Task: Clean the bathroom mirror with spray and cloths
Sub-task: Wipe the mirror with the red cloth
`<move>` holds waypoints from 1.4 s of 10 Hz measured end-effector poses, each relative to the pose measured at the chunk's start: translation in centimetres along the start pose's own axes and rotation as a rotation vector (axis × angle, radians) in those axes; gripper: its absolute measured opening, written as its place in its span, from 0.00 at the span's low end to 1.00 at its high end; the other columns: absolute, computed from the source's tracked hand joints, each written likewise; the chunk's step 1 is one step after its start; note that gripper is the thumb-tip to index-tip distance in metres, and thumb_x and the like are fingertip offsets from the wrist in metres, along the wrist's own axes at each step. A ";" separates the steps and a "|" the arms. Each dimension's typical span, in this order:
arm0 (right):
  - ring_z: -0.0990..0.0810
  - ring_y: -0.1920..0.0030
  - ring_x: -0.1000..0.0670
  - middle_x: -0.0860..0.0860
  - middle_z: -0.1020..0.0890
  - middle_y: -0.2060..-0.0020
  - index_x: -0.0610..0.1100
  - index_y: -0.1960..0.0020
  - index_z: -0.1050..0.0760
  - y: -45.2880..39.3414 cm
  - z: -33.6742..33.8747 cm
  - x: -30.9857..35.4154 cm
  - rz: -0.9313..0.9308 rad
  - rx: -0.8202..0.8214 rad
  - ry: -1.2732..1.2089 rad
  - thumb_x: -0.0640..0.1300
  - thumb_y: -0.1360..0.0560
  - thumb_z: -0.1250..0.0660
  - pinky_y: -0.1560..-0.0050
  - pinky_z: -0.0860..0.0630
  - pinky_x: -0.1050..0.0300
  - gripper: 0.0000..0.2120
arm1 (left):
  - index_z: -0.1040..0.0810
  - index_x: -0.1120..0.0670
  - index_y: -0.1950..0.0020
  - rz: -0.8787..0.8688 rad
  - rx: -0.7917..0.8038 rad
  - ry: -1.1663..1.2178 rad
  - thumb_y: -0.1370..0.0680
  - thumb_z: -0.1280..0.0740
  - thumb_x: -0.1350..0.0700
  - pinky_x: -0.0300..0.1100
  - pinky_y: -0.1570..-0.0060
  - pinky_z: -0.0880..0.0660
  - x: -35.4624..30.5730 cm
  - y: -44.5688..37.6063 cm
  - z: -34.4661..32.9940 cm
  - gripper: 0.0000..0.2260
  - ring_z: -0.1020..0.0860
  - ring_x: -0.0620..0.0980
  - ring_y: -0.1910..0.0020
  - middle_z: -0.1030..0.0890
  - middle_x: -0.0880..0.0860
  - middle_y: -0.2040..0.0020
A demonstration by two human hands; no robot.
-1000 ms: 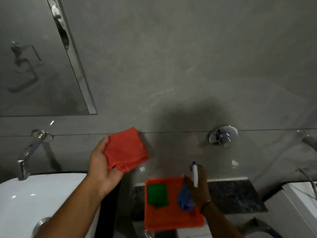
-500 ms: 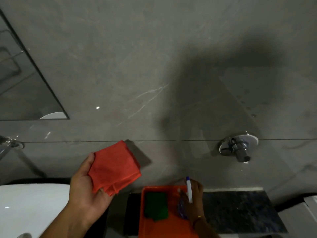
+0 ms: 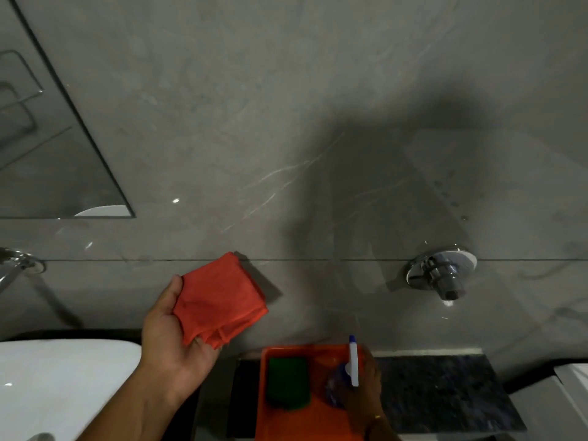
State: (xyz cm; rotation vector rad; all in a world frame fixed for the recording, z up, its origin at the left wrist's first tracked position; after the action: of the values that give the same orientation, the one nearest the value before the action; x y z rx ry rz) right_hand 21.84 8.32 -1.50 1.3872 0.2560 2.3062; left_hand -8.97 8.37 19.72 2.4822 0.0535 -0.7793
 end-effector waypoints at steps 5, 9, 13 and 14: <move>0.14 0.42 0.58 0.45 0.14 0.38 0.55 0.37 0.15 19.0 0.4 39.6 0.959 0.037 -0.113 0.40 0.17 0.25 0.36 0.19 0.61 0.13 | 0.12 0.55 0.45 -0.245 0.140 0.103 0.17 0.39 0.41 0.67 0.42 0.19 -16.5 10.3 -7.2 0.22 0.12 0.59 0.50 0.11 0.58 0.45; 0.52 0.10 0.38 0.45 0.46 0.10 0.54 0.10 0.47 30.4 9.8 72.2 1.478 -0.760 0.550 0.62 0.13 0.40 0.11 0.49 0.37 0.36 | 0.22 0.50 0.37 -1.027 0.196 -0.002 0.17 0.46 0.33 0.47 0.59 0.16 -39.9 22.0 -16.6 0.25 0.11 0.54 0.52 0.10 0.55 0.48; 0.62 0.10 0.42 0.49 0.60 0.10 0.59 0.10 0.61 26.8 9.8 75.9 1.452 -0.976 0.623 0.70 0.14 0.54 0.12 0.63 0.39 0.37 | 0.46 0.48 0.16 -2.072 -0.189 -1.233 0.16 0.44 0.39 0.55 0.17 0.49 -44.9 21.3 -37.2 0.31 0.45 0.61 0.15 0.43 0.57 0.15; 0.60 0.11 0.42 0.49 0.57 0.10 0.57 0.11 0.60 26.5 9.5 75.9 1.500 -1.026 0.572 0.65 0.12 0.53 0.12 0.62 0.40 0.34 | 0.56 0.49 0.14 -2.156 -0.207 -1.385 0.16 0.59 0.33 0.57 0.16 0.63 -44.1 19.7 -38.1 0.34 0.60 0.51 0.14 0.56 0.50 0.12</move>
State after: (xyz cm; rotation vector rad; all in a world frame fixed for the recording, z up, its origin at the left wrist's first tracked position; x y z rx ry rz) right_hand -7.61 18.71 73.20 0.1833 -2.1170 2.8649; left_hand -22.11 15.76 79.43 0.2414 2.0804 -2.5418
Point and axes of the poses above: each hand's wrist, its own y-axis away from the middle knuckle, its own z-axis out of the back of the hand, x = y × z, the point moved 5 cm from there along -y, towards the middle knuckle
